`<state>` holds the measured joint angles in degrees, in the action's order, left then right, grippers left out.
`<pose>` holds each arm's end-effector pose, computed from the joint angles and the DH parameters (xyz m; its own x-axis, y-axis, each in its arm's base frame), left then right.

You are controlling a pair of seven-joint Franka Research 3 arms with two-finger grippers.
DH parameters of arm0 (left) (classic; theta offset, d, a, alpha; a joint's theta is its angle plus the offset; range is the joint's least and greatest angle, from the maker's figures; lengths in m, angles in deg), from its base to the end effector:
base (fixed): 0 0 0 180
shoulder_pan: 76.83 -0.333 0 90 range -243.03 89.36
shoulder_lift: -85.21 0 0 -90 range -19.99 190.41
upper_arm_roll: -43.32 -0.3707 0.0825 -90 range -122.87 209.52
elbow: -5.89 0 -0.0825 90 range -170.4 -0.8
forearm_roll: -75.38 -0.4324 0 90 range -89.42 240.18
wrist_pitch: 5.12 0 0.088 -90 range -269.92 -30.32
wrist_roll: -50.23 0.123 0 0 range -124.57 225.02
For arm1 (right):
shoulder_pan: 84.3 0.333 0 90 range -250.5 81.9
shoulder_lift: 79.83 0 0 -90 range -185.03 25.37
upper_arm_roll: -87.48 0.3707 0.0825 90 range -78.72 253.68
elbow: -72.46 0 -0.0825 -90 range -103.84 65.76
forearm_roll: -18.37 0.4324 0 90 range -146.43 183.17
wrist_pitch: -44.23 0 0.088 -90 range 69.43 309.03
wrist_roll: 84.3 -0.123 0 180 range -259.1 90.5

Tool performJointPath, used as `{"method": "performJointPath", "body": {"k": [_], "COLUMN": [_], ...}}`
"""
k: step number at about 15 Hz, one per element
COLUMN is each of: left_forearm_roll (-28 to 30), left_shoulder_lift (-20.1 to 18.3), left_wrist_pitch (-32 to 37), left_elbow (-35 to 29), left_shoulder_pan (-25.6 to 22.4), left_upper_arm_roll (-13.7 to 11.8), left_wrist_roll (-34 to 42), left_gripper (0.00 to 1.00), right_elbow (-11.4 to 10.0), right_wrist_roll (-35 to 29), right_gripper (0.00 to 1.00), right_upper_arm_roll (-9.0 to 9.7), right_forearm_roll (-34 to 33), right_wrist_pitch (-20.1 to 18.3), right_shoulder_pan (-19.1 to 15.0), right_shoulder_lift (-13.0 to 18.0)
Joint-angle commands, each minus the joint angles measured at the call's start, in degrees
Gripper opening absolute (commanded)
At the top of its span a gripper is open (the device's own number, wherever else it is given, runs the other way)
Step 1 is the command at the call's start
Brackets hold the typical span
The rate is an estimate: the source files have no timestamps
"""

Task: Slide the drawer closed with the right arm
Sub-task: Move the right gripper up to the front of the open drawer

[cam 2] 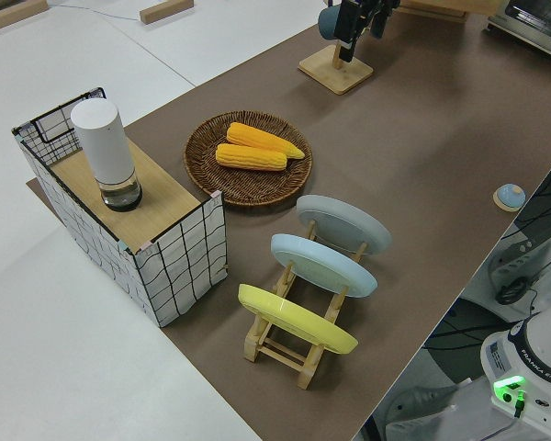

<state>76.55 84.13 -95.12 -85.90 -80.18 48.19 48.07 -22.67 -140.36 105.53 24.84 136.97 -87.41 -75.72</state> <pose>0.5951 -0.0188 0.6582 0.9999 0.0112 -0.0132 0.0114 -0.9998 0.0183 0.5575 0.1697 0.6615 0.7505 -0.6581 -0.0604 -0.6608 -0.7470 -0.0724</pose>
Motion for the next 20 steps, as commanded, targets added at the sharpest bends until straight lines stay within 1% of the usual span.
{"method": "performJointPath", "body": {"k": [1, 3, 5, 6, 7, 10, 13, 16, 17, 18, 20], "left_forearm_roll": [-0.74, -0.74, -0.74, -0.74, -0.74, -0.74, -0.74, -0.74, -0.74, -0.74, -0.74], "left_shoulder_lift": [-0.51, -0.42, -0.51, -0.51, -0.42, -0.42, -0.42, -0.42, -0.51, -0.42, -0.42], "left_wrist_pitch": [0.27, 0.35, 0.27, 0.27, 0.27, 0.27, 0.27, 0.27, 0.27, 0.27, 0.27], "left_elbow": [0.04, 0.04, 0.04, 0.04, 0.04, 0.04, 0.04, 0.04, 0.04, 0.04, 0.04], "left_shoulder_pan": [0.27, 0.27, 0.27, 0.27, 0.27, 0.27, 0.27, 0.27, 0.36, 0.36, 0.27], "left_upper_arm_roll": [-0.20, -0.20, -0.20, -0.20, -0.12, -0.20, -0.20, -0.20, -0.12, -0.20, -0.12], "left_wrist_roll": [0.31, 0.31, 0.40, 0.40, 0.31, 0.40, 0.40, 0.40, 0.40, 0.31, 0.40], "left_gripper": [1.00, 1.00, 1.00, 1.00, 1.00, 1.00, 1.00, 1.00, 1.00, 1.00, 1.00], "right_elbow": [-4.44, -6.37, -8.39, -9.71, -10.16, -10.51, -11.04, -12.01, -12.18, -12.27, -12.27], "right_wrist_roll": [-5.63, -8.09, -10.11, -11.17, -11.87, -12.41, -15.82, -17.32, -18.72, -20.13, -22.33], "right_gripper": [0.000, 0.000, 0.000, 0.000, 0.000, 0.000, 0.000, 0.000, 0.000, 0.000, 0.000], "right_upper_arm_roll": [2.77, 3.91, 5.75, 6.37, 6.81, 7.08, 7.96, 8.75, 9.01, 9.01, 9.10], "right_forearm_roll": [1.79, 1.79, 1.70, 1.61, 1.53, 1.44, 0.56, -3.47, -4.53, -4.89, -6.90], "right_wrist_pitch": [5.34, 8.15, 11.39, 13.15, 14.30, 15.80, 18.70, 19.41, 19.93, 21.59, 22.31], "right_shoulder_pan": [0.12, 0.83, 0.92, 0.92, 1.00, 1.00, 1.00, 1.00, 1.53, 2.05, 2.15], "right_shoulder_lift": [0.63, 0.63, 0.63, 0.63, 0.55, -0.07, -1.30, -2.61, -3.40, -4.19, -5.25]}}
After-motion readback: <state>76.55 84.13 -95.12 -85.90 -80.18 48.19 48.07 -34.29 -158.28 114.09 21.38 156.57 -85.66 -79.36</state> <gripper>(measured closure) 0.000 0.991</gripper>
